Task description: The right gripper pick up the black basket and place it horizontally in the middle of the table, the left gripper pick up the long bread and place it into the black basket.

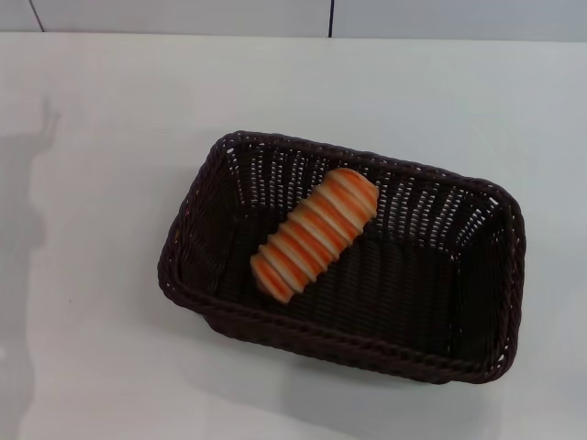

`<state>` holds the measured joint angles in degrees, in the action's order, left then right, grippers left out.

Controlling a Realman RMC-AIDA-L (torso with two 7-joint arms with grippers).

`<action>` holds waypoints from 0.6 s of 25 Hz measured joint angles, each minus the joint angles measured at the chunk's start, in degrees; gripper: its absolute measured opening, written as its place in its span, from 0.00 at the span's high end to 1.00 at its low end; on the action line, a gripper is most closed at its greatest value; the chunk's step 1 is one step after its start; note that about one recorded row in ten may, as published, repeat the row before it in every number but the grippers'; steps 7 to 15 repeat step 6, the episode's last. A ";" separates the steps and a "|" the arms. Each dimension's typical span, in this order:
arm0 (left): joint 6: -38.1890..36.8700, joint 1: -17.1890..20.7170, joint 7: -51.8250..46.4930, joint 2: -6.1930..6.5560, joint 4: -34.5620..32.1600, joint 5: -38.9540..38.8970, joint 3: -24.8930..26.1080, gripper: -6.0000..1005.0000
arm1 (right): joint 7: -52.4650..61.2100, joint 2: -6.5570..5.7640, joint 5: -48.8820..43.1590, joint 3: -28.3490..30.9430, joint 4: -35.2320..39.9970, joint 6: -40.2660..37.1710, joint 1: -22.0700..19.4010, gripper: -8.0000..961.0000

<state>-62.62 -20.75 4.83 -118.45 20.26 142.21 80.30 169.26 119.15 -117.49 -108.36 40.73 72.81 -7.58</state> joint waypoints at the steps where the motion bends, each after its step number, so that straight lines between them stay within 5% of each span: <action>1: 0.30 0.03 0.26 0.00 -0.39 -0.01 0.08 0.15 | 0.00 0.00 0.00 0.00 0.00 0.00 0.00 0.15; 15: 0.99 0.36 1.28 -0.05 -1.74 0.03 0.12 0.15 | 0.01 0.02 0.12 -0.54 -0.71 0.11 0.43 0.15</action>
